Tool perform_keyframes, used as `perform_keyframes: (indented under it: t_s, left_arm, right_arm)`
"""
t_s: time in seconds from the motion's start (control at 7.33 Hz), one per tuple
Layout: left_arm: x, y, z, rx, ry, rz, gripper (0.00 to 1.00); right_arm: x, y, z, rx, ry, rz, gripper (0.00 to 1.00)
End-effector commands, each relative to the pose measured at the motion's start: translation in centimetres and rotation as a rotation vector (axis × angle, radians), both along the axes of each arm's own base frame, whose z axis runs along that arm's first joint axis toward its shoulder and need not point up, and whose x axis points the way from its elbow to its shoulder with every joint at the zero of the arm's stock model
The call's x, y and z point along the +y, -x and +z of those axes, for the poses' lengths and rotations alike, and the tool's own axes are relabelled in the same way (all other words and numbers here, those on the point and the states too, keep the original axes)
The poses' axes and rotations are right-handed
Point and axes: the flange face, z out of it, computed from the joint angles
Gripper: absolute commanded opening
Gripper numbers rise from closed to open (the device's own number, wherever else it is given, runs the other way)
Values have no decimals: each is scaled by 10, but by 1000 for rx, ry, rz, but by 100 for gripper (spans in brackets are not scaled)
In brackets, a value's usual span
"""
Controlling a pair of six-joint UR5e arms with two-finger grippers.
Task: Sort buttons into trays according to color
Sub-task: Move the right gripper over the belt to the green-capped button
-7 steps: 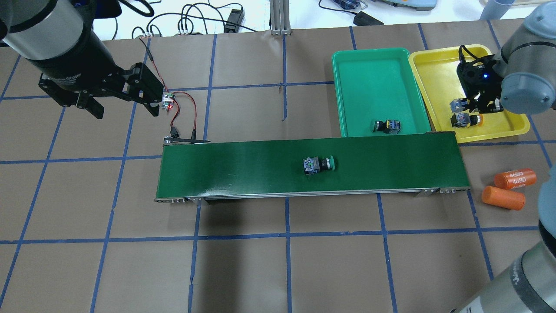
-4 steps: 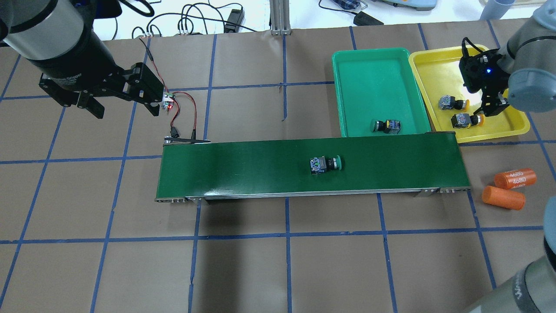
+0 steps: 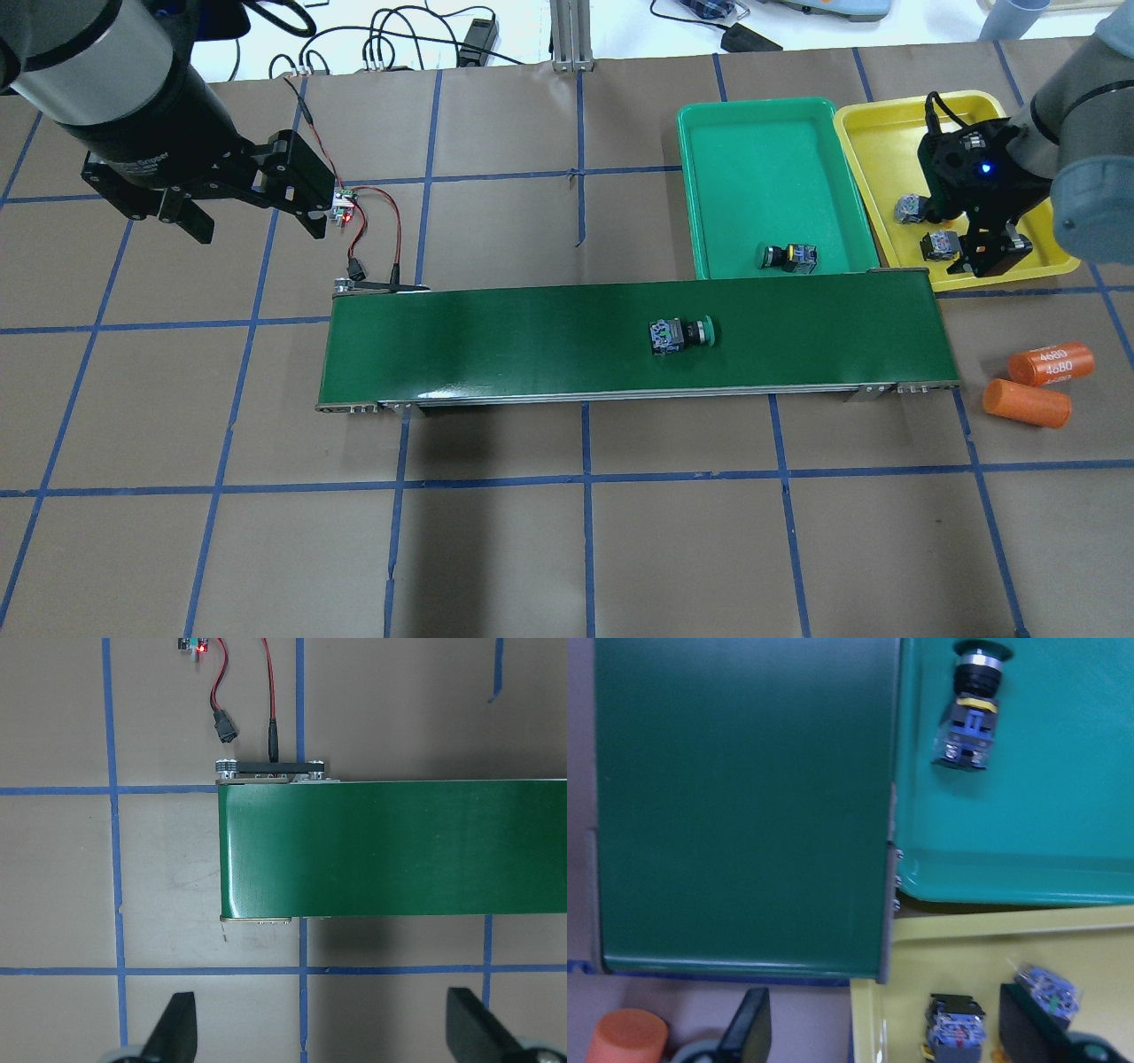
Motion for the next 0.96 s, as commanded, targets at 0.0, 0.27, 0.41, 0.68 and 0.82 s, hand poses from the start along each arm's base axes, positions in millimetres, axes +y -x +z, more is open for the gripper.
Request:
perform_keyframes:
  t_s: [0.0, 0.27, 0.41, 0.68, 0.82]
  left_arm:
    - [0, 0, -1, 0, 1, -1, 100]
    - [-1, 0, 0, 0, 3, -1, 100]
    - [-3, 0, -1, 0, 12, 1, 100]
    - [-3, 0, -1, 0, 17, 1, 100]
    - [-3, 0, -1, 0, 17, 1, 100]
  right_arm:
    - [43, -40, -13, -16, -22, 43, 100]
    - [41, -78, -21, -16, -41, 19, 100]
    - [40, -95, -26, -14, -49, 46, 100]
    - [38, -124, -38, -8, -51, 40, 100]
    - [43, -138, -42, 39, -66, 52, 100]
